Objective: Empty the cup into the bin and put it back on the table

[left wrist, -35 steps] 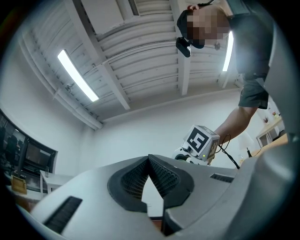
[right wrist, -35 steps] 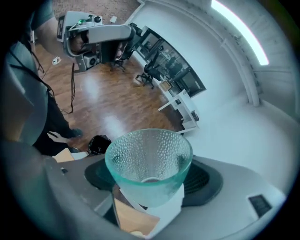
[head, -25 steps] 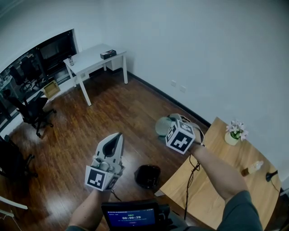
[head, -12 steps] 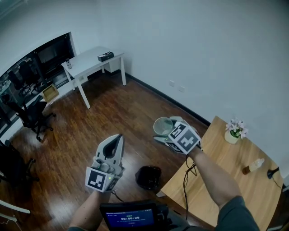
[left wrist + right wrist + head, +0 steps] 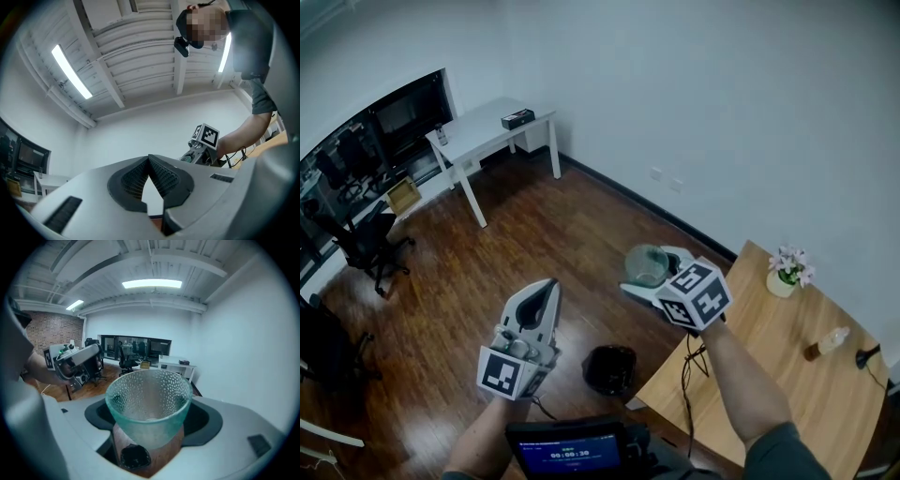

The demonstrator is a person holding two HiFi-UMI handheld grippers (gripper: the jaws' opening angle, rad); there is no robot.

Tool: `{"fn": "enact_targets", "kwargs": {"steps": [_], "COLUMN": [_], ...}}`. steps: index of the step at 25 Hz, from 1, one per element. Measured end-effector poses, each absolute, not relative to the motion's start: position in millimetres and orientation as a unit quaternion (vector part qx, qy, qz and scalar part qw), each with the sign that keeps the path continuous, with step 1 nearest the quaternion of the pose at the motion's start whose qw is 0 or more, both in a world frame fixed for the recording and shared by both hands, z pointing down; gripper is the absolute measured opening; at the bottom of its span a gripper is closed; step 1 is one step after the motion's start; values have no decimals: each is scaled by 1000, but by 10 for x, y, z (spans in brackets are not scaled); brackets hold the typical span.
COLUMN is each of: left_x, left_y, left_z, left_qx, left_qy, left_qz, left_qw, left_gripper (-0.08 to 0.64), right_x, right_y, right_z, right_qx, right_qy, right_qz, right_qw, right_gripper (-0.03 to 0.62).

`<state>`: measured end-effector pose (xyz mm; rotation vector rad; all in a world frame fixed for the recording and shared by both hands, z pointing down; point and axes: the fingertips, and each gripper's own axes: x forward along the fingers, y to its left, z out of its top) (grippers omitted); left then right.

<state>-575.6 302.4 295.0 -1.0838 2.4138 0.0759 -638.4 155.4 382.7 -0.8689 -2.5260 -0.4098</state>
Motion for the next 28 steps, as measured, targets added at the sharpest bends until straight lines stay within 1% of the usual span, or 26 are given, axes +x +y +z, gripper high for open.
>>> {"fn": "enact_targets", "kwargs": {"steps": [2,6,12,16,20,24,28], "left_x": [-5752,-5761,-5763,-5745,-5731,-5551,-5314], "left_y": [3033,3038,2979,2906,2736,2381,2129], "left_z": [2956,3030,3012,2916,3002,2993,2781], "left_qx": [-399,-406,-430,-456,-485,-524,-542], "left_qy": [884,887,878,864,850,828,811], "left_qz": [33,37,72,92,114,117,144], "left_qw": [243,215,196,192,169,162,166], "left_gripper": [0,0,0,0,0,0,0], "right_x": [-6329,-6183,-5921,-5670,-5426,-5149,-4794], "right_y": [1583,1649,1616,1531,1400,1094,770], "right_z": [3770,3623,3367,3213,3211,3217,3154], "right_qx": [-315,-315,-288,-250,-209,-168,-132], "right_qy": [-917,-926,-943,-956,-966,-975,-982], "right_qz": [-130,-92,-61,-49,-43,-36,-26], "right_qw": [208,187,156,147,149,142,131], "right_gripper": [394,394,394,394,394,394,394]}}
